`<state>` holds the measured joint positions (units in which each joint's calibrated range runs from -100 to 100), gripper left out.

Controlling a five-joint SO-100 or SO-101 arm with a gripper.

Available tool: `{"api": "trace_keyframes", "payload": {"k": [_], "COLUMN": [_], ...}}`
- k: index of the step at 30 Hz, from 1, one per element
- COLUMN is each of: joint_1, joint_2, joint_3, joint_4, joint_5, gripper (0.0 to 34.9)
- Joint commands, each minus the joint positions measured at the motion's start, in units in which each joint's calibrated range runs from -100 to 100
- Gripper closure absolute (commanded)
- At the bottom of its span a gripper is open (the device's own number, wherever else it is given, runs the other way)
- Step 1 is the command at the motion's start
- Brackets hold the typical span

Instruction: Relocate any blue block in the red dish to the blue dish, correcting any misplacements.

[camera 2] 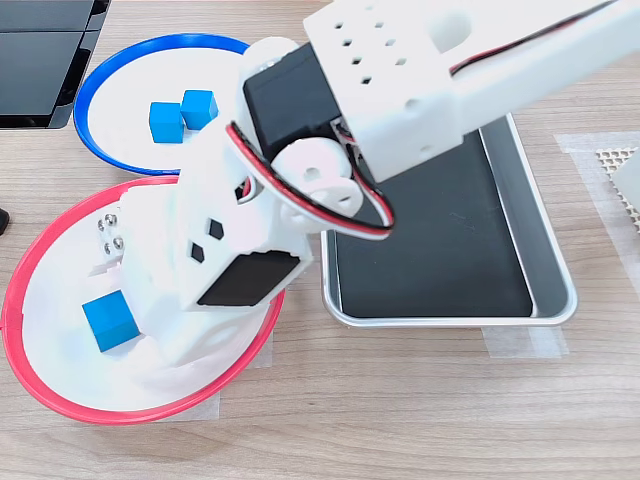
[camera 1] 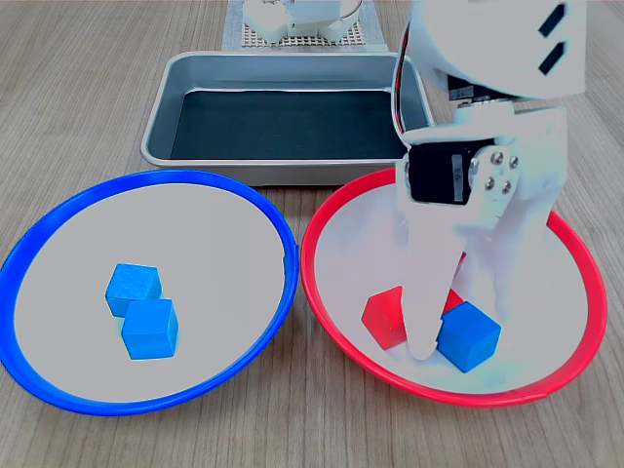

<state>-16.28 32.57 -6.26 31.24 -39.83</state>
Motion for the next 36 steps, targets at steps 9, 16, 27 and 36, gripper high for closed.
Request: {"api": "trace_keyframes", "payload": {"k": [9, 16, 27, 36], "joint_1": [-0.8, -0.33, -0.89, -2.31], "joint_2": [1.51, 2.44, 1.08, -5.23], "joint_3": [-3.16, -3.16, -1.89, 4.49], "joint_4": [-1.98, -3.13, -1.15, 0.33], "joint_5": [-0.98, -0.93, -0.39, -0.05], "gripper": [10.2, 17.5, 32.7, 34.7]}}
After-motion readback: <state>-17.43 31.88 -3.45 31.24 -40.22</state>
